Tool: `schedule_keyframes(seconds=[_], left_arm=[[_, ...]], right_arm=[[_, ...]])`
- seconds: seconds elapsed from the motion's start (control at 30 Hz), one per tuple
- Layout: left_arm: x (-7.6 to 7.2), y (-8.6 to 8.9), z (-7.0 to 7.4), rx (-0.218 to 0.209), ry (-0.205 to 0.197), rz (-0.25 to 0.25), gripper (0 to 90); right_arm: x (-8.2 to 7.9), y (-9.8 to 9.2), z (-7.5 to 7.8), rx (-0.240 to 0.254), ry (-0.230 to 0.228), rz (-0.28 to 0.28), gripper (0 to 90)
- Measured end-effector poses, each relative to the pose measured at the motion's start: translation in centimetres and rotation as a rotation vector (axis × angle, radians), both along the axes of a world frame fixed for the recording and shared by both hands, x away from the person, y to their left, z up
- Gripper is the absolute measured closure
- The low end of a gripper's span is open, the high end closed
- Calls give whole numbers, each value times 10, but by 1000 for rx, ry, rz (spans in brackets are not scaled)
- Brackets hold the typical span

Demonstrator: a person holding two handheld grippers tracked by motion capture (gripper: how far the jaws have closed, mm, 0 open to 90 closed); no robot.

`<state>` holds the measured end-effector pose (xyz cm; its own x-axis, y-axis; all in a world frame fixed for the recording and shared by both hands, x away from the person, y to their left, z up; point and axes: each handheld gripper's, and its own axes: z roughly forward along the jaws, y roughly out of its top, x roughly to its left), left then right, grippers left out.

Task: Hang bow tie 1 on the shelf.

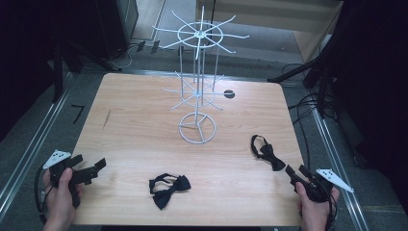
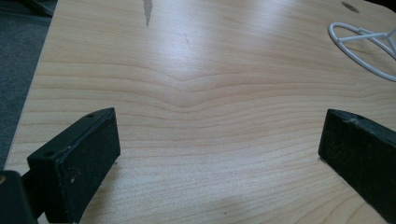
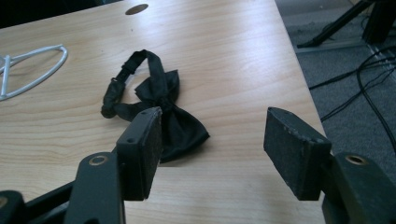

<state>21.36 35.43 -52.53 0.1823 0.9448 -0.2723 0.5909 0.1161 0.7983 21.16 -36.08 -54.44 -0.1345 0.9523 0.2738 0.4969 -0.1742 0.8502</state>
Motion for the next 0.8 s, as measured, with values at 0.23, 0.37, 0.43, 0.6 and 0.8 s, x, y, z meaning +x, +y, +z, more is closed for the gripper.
schedule_keyframes(seconds=[0.23, 0.37, 0.43, 0.6, 0.8], left_arm=[[-1, 0, 0, 2, -5, -3, 0], [0, 0, 0, -1, -4, -3, 0], [0, 0, 0, 0, -2, -5, 0], [0, 0, 0, 3, -3, -4, 0], [0, 0, 0, 4, -5, -2, 0]], right_arm=[[0, 22, 10, -41, -37, 57, 388], [0, 34, 14, -45, -49, 73, 393], [1, 45, 16, -51, -54, 82, 398], [3, 63, 16, -64, -40, 109, 402], [2, 78, 19, -62, -47, 143, 402]])
